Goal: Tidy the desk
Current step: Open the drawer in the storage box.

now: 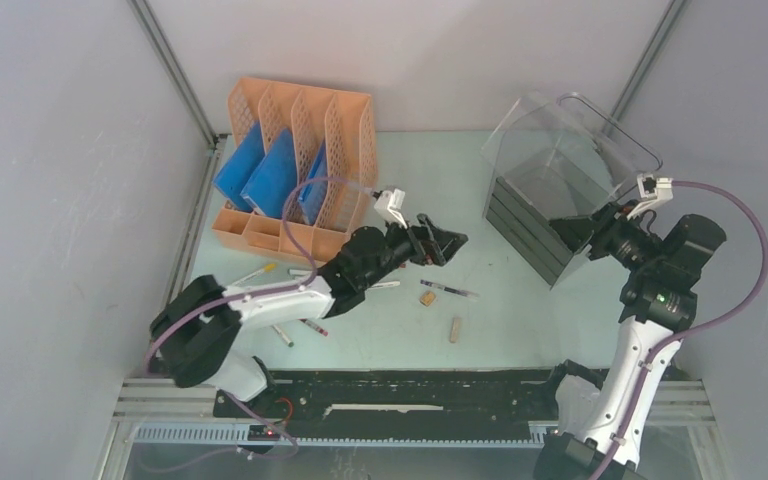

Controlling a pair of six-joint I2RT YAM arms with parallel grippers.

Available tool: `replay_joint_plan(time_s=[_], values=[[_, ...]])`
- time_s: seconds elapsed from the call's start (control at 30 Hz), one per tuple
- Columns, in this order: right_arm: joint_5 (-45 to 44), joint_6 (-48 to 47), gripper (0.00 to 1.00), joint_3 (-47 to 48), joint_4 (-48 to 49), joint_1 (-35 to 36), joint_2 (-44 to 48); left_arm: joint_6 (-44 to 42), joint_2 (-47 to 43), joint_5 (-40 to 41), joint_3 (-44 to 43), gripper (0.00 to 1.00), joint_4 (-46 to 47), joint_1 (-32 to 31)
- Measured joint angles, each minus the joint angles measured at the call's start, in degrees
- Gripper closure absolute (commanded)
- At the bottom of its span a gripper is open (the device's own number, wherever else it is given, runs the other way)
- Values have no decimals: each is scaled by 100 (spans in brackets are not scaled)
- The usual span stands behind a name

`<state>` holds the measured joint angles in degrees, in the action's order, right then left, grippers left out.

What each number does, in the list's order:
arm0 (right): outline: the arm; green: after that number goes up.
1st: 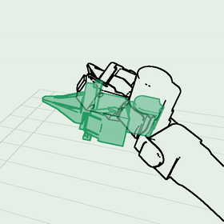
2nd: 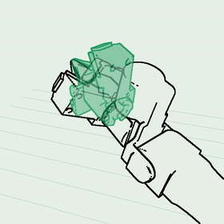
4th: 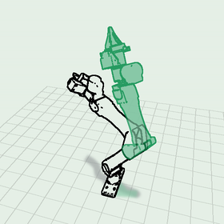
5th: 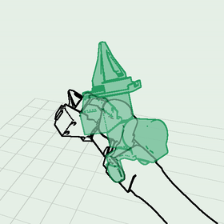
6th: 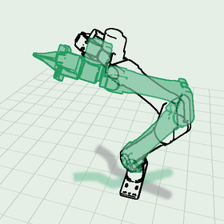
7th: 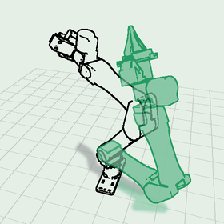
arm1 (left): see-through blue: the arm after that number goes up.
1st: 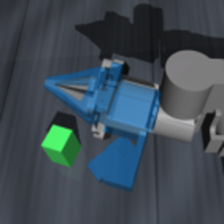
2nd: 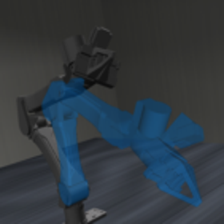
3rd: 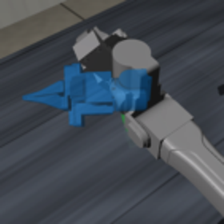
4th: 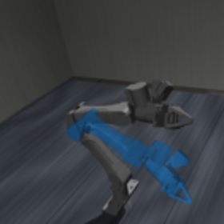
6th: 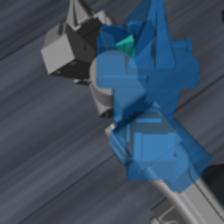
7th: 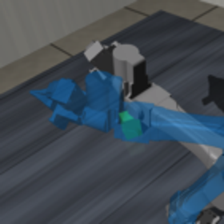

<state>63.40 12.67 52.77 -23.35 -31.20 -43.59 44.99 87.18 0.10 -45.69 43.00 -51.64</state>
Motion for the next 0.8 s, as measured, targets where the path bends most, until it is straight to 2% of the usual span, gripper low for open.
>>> replay_joint_plan(time_s=[0.07, 0.27, 0.6, 0.8], values=[[-13, -17, 41, -20, -2, 70, 0, -468, -363, 535, 15, 0, -815, -240], [-144, -74, 41, -22, -4, 256, 50, -1207, -767, 1740, 72, 0, -2293, -813], [-470, -122, 40, -24, -72, 479, 98, -1646, -33, 2406, -125, 4, -3665, -1169], [-693, -227, 40, -22, -186, 645, 109, -1707, 468, 2643, -697, 16, -4221, -1305]])
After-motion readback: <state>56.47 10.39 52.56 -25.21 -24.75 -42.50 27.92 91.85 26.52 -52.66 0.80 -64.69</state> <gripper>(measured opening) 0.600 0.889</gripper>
